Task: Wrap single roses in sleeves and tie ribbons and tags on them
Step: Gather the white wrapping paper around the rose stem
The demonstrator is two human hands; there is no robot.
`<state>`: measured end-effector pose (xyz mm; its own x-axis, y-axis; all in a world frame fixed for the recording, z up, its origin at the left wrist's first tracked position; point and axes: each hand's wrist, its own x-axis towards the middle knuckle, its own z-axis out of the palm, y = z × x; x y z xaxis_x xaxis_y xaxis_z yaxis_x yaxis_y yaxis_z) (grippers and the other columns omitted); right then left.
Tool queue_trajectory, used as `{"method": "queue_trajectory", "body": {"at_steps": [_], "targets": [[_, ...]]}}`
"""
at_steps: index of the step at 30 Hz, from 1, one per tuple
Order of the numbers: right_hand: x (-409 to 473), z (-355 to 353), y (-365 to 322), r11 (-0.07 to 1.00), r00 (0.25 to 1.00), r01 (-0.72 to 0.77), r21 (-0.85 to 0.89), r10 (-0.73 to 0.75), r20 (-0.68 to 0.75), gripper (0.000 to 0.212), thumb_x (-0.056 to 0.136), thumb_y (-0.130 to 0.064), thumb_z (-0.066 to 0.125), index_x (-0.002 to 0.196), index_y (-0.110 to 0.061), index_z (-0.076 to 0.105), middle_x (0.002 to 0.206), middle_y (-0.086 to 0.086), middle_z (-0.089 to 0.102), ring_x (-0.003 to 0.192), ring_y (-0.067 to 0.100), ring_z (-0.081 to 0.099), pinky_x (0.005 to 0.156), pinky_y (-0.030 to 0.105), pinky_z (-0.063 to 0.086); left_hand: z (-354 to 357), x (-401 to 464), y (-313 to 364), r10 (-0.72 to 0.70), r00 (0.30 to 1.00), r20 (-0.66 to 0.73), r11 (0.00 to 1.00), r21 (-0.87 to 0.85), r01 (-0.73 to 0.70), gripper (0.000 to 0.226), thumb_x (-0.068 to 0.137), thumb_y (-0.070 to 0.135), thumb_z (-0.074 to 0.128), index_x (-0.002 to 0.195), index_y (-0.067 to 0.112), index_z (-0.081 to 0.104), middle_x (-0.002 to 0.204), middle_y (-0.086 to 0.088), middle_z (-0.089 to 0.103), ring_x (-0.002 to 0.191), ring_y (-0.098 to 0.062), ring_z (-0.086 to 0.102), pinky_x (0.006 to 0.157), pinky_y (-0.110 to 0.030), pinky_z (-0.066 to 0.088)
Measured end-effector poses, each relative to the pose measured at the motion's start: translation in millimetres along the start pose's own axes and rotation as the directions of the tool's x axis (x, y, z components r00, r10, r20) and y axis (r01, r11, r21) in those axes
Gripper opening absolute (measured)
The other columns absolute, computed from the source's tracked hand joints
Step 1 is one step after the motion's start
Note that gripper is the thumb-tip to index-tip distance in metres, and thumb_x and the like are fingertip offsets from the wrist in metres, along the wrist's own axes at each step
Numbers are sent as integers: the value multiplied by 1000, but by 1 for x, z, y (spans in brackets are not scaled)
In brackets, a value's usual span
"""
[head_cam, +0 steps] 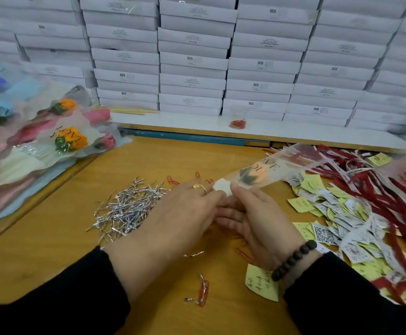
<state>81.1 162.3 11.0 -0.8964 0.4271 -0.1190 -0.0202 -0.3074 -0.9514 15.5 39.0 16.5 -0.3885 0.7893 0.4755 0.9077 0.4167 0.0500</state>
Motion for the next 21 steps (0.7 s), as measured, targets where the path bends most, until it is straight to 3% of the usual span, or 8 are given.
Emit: {"method": "queue_trajectory", "body": {"at_steps": [4,7,10,12,15,18,21], "targets": [[8,-9,4,1000,994,7,-21,-9,-109,6,92,-16,53,89,-12,56,69,8,68,59,17,66,55,30,52,-2,-1,20,-42,992,118,987,-152,60,37,97,35,39,134,30,39,138,10,41,123,-8,33,96,-18,23],[13,-16,3,1000,990,11,5,-10,-141,14,92,-4,47,92,-12,58,77,11,69,56,18,64,53,32,53,-15,1,24,-81,950,303,943,-285,172,47,94,41,45,139,35,35,147,15,31,128,-1,27,94,-10,19],[17,-24,0,999,984,37,-9,-38,-173,21,92,0,42,97,-12,60,88,12,71,71,25,68,62,40,55,-36,1,11,-122,892,435,864,-396,312,47,82,56,50,127,41,48,129,26,48,105,6,48,89,-13,37],[19,-29,-2,998,980,59,-15,-61,-191,23,93,0,42,92,-14,60,88,8,72,79,25,69,72,42,56,-47,-1,-3,-212,886,411,755,-508,416,47,67,65,50,105,41,62,101,27,63,84,5,59,76,-17,49],[18,-32,-5,997,982,72,-22,-75,-172,23,93,-1,43,92,-15,61,88,7,73,75,22,70,53,30,54,-44,-4,-21,-315,819,480,559,-604,569,53,59,65,54,90,25,69,85,5,72,74,-11,65,64,-22,50],[18,-31,-4,994,984,87,-63,-96,-148,24,93,-3,44,93,-18,62,93,7,72,80,24,69,52,28,49,-29,-6,-20,-167,724,670,289,-668,685,53,62,55,63,92,11,68,83,-8,73,65,-18,64,52,-22,46],[17,-29,-4,991,985,106,-81,-116,-128,23,93,-3,45,99,-15,63,95,8,72,85,25,69,59,31,50,-17,-7,-11,-59,738,672,159,-724,672,33,63,42,73,81,15,69,75,-6,70,58,-15,62,46,-18,42]]}}
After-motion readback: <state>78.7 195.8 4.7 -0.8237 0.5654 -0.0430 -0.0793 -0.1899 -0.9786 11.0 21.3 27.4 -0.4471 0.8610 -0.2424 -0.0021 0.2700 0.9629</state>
